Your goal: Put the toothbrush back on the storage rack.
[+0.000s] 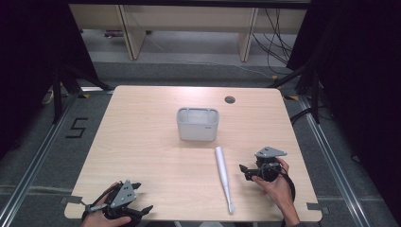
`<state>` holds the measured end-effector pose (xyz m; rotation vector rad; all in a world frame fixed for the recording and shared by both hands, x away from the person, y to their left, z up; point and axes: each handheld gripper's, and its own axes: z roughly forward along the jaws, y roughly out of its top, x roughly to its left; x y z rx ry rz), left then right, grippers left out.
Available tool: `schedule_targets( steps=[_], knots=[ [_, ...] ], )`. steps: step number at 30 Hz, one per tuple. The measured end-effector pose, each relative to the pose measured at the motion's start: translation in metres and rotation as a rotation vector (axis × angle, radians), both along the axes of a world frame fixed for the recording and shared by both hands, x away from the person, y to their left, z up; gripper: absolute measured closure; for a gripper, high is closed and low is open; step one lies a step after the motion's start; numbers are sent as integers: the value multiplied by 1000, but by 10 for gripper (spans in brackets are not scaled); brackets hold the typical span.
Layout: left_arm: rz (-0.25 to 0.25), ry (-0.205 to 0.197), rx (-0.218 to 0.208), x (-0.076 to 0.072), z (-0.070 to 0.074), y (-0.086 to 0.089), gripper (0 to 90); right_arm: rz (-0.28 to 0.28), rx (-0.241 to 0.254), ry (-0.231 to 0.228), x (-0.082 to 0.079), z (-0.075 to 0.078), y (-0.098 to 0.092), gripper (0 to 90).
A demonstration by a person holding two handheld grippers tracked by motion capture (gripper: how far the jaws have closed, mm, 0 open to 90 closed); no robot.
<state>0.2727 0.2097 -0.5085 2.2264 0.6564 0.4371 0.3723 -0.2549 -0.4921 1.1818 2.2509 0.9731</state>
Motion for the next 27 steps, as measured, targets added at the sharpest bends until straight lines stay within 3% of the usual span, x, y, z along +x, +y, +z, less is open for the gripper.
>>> schedule_targets(
  steps=[10,11,12,14,18,21,22,25,27],
  knots=[
    [-1,1,5,0,0,0,147,-4,22,-14,1,5,4,208],
    [-4,3,5,1,0,0,147,3,21,-35,1,5,6,218],
    [-4,3,6,1,0,0,147,-1,51,-22,0,8,9,236],
    [-2,9,21,1,1,1,148,15,51,-32,2,8,11,250],
    [-1,1,6,0,0,0,147,12,60,-22,2,8,13,284],
    [-7,12,29,1,1,1,147,43,64,-25,4,10,15,335],
    [-4,8,23,1,1,1,147,20,84,-1,1,11,17,338],
    [4,12,-7,0,-1,-1,147,62,91,-25,4,14,23,388],
    [6,13,0,0,0,-1,147,58,88,-24,3,15,25,405]
  ],
)
